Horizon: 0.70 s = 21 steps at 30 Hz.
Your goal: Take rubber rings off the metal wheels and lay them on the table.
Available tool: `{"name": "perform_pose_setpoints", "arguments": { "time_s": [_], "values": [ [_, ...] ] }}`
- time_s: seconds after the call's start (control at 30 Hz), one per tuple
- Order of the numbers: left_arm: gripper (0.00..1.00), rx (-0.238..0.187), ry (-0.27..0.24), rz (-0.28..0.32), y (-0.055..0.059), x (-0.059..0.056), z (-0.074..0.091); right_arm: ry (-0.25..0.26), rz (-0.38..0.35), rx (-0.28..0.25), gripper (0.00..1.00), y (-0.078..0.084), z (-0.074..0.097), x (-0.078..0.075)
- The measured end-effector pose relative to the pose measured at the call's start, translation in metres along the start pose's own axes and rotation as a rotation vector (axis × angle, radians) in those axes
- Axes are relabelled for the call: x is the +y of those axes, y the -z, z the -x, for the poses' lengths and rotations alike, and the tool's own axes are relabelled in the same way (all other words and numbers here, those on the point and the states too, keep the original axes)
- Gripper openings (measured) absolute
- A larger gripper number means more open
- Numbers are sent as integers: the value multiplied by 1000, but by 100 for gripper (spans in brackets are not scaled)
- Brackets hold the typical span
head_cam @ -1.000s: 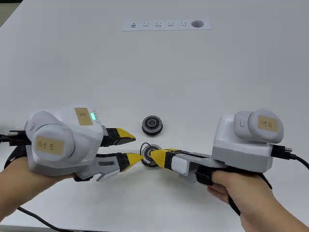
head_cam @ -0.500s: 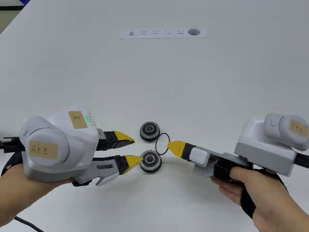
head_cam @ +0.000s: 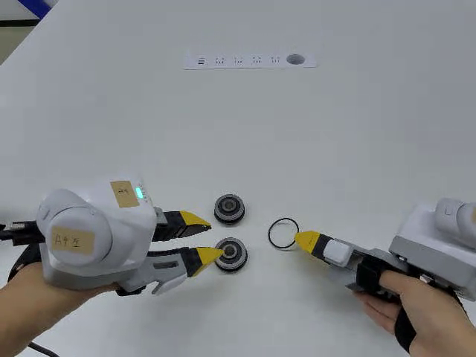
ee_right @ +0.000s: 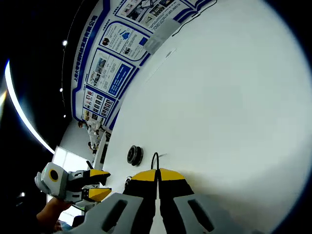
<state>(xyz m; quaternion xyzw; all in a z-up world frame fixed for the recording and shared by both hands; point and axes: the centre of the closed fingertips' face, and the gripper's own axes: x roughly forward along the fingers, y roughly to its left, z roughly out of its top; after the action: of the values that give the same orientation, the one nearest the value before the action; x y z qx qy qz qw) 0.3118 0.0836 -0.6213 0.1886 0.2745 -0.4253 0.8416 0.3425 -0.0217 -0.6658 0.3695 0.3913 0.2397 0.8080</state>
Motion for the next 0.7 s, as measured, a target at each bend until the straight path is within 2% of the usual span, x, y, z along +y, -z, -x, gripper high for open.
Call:
{"name": "perform_pose_setpoints", "arguments": {
  "time_s": [0.27, 0.43, 0.7],
  "values": [
    [21, -5, 3, 8, 0, -1, 0, 40, 38, -8, 5, 0, 2, -2],
    [21, -10, 10, 7, -2, -2, 0, 87, 85, -19, 9, -3, 6, -10],
    [21, -10, 11, 2, -3, -1, -2, 104, 162, -47, 16, -13, 12, -10]
  ]
}}
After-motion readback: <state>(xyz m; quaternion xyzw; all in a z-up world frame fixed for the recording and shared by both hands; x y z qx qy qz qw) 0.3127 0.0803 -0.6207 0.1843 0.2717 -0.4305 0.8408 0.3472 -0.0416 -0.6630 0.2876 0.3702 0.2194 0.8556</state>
